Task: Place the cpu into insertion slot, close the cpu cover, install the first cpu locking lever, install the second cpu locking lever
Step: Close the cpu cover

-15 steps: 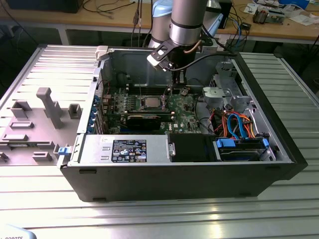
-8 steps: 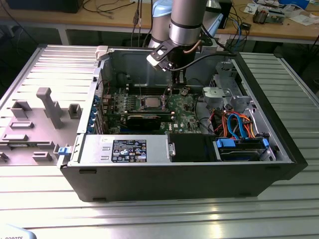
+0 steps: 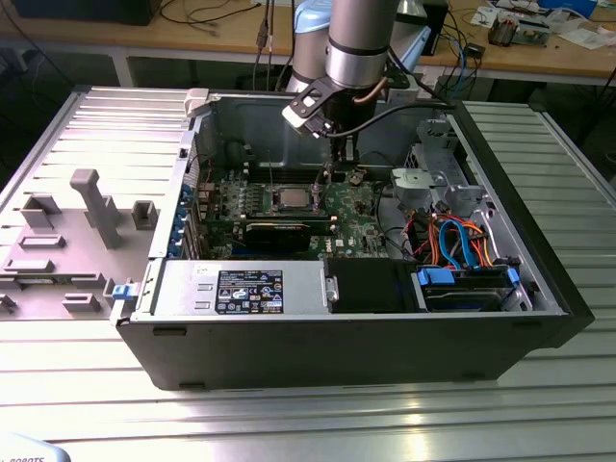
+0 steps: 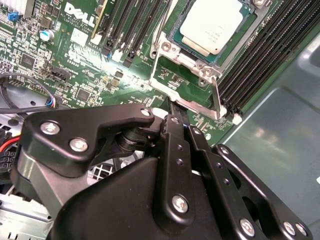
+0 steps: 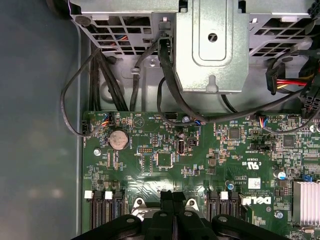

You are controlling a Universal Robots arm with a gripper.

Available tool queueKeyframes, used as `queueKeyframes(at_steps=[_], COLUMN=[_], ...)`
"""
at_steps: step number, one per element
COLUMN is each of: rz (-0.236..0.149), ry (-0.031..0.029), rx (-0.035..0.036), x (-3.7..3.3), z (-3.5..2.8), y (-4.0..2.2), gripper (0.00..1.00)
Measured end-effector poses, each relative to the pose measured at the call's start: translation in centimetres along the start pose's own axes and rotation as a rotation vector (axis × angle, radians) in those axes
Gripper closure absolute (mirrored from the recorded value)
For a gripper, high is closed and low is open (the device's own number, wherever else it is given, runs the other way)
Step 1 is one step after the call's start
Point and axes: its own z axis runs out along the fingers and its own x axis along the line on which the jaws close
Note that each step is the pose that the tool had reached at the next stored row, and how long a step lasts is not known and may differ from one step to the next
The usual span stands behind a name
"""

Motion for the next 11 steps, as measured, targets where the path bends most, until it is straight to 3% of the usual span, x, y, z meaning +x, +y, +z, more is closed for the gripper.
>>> queueKeyframes(at_steps=[11], rz=[0.0], ry=[0.0], rx=[0.0], x=[0.0], z=[0.02], y=[-0.21], gripper=[0.89])
